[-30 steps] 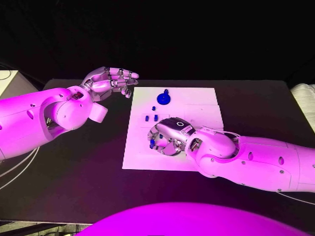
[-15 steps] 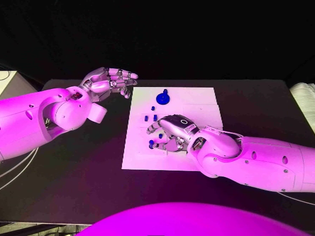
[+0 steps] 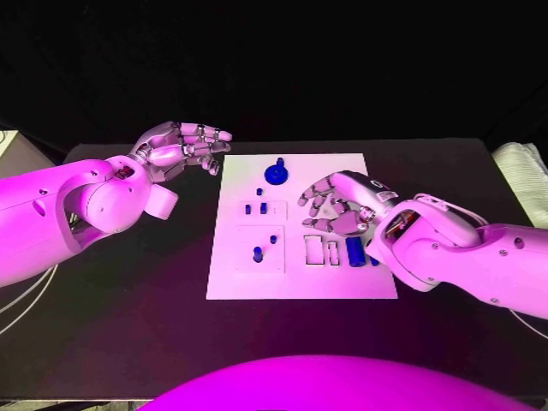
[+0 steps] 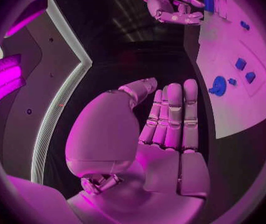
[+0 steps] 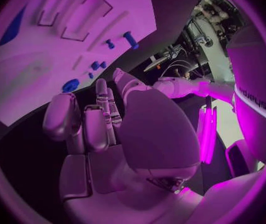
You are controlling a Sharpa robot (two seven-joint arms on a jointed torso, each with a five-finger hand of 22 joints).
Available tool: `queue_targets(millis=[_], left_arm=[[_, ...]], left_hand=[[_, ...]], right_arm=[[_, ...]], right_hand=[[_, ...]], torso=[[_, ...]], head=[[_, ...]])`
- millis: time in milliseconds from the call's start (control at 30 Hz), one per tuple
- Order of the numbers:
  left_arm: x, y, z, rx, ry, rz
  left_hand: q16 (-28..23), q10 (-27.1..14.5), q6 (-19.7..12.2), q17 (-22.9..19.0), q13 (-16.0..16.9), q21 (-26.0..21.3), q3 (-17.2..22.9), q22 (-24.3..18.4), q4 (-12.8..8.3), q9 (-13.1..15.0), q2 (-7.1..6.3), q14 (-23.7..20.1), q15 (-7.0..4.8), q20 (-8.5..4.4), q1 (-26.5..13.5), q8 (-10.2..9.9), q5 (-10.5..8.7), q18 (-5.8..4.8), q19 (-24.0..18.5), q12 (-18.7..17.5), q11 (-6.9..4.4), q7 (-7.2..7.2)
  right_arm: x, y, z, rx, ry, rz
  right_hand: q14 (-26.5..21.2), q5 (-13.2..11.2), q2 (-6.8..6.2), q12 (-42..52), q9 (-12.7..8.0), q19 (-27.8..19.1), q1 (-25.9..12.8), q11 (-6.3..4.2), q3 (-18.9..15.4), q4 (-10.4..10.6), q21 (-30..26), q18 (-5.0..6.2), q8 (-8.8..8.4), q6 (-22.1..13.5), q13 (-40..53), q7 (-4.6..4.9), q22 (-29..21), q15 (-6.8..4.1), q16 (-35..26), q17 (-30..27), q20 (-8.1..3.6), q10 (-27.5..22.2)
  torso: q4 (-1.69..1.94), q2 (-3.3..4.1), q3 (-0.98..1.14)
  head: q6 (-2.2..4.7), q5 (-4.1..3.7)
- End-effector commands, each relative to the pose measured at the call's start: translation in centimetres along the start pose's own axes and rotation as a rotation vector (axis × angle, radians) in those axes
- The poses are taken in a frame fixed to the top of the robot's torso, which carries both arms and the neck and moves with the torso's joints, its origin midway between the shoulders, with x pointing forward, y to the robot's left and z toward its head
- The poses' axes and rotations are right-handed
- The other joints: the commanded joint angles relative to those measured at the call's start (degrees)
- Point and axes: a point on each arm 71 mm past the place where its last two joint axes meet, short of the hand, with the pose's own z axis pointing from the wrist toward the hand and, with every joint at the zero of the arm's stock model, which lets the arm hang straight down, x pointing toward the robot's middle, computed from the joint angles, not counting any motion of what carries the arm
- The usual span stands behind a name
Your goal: Assemble the parts on the task board
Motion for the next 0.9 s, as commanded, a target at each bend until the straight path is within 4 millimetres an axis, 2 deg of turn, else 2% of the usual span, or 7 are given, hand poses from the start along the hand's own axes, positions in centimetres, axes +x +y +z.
queue_targets(millis=[33,133,167,267,467,667,900], left_arm=[[0.2,-0.1,0.0,0.013,0.015,-0.003],[0.3,-0.1,0.0,0.016,0.015,-0.004],[0.3,-0.1,-0.1,0.017,0.015,-0.004],[0.4,0.0,-0.2,0.017,0.017,-0.006],[0.4,0.3,-0.4,0.014,0.017,-0.010],[0.5,0.5,-0.5,0.010,0.020,-0.014],[0.5,0.6,-0.6,0.008,0.021,-0.015]], left_hand=[[-0.3,-0.3,-0.4,-0.1,-0.1,-0.2,-0.4,0.0,0.1,0.0,0.15,0.1,0.15,0.03,0.3,0.3,0.26,0.42,0.5,0.1,0.07,0.03],[-0.3,-0.3,-0.4,-0.1,-0.1,-0.2,-0.4,0.0,0.1,0.0,0.15,0.1,0.15,0.03,0.3,0.3,0.26,0.42,0.5,0.1,0.07,0.03],[-0.3,-0.3,-0.4,-0.1,-0.1,-0.2,-0.4,0.0,0.1,0.0,0.15,0.1,0.15,0.03,0.3,0.3,0.26,0.42,0.5,0.1,0.07,0.03],[-0.3,-0.4,-0.4,-0.1,-0.1,-0.2,-0.4,-0.1,0.1,0.0,0.12,0.1,0.17,0.04,0.2,0.3,0.25,0.42,0.5,0.1,0.08,0.04],[-0.3,-0.4,-0.4,-0.1,-0.1,-0.2,-0.4,-0.1,0.1,0.0,0.12,0.1,0.17,0.04,0.2,0.3,0.25,0.42,0.5,0.1,0.08,0.04],[-0.3,-0.4,-0.4,-0.1,-0.1,-0.2,-0.4,-0.1,0.1,0.0,0.12,0.1,0.17,0.04,0.2,0.3,0.25,0.42,0.5,0.1,0.08,0.04],[-0.3,-0.4,-0.4,-0.1,-0.1,-0.3,-0.5,-0.1,0.2,0.0,0.11,0.1,0.20,0.06,0.2,0.3,0.25,0.41,0.5,0.2,0.09,0.05]], right_arm=[[-0.8,-1.8,-1.0,0.140,0.066,0.139],[-1.8,-3.6,-2.3,0.226,0.092,0.140],[-2.1,-4.2,-2.8,0.254,0.102,0.136],[-2.6,-5.7,-4.3,0.322,0.123,0.109],[-2.9,-7.2,-6.7,0.405,0.143,0.030],[-2.1,-7.5,-7.6,0.442,0.152,-0.027],[-1.0,-7.6,-7.8,0.466,0.160,-0.062]], right_hand=[[1.2,-0.4,-0.86,5.4,0.7,1.0,-2.6,-2.42,-1.1,2.1,2.1,-0.92,1.66,1.0,4.8,-1.28,1.7,-1.59,0.9,1.5,-1.16,5.4],[1.6,-0.6,-1.06,16.2,1.8,2.0,-3.9,-3.12,-3.1,4.1,4.6,-1.51,3.78,0.3,16.3,-1.65,3.8,-1.94,1.8,3.0,-1.58,5.6],[2.4,-1.3,-0.75,39.4,2.7,3.0,-5.6,-3.59,-4.8,4.8,7.2,-1.98,5.47,0.8,44.1,-2.38,5.9,-2.38,3.6,6.2,-2.05,11.8],[3.4,-1.8,1.30,55.9,4.1,4.5,-7.6,-3.56,-8.8,5.5,11.5,-2.85,8.57,0.0,66.1,-2.36,9.4,-2.14,7.0,13.1,-2.03,14.7],[4.3,-0.9,3.08,61.6,4.9,5.8,-9.7,-3.70,-14.8,5.7,15.1,-3.63,11.13,0.1,74.6,-2.78,12.1,-2.35,9.5,18.9,-2.02,18.0],[4.6,-0.9,3.85,62.3,4.9,6.4,-10.8,-3.85,-18.2,5.8,16.6,-3.95,11.95,0.3,76.0,-2.96,13.2,-2.43,10.2,20.5,-2.10,18.6],[4.7,0.1,4.38,62.4,5.0,6.6,-12.1,-4.01,-20.7,5.9,17.2,-4.08,12.64,0.7,76.5,-3.18,13.7,-2.54,10.5,21.1,-2.17,18.8]], torso=[[-0.23,-0.17,-0.11],[-0.37,-0.24,-0.07],[-0.42,-0.29,-0.04],[-0.51,-0.39,0.05],[-0.77,-0.51,0.11],[-0.92,-0.70,0.19],[-0.83,-0.70,0.08]], head=[[0.48,-0.98],[0.67,-1.40],[0.72,-1.55],[0.76,-1.83],[0.91,-2.03],[0.84,-1.96],[0.58,-2.01]])
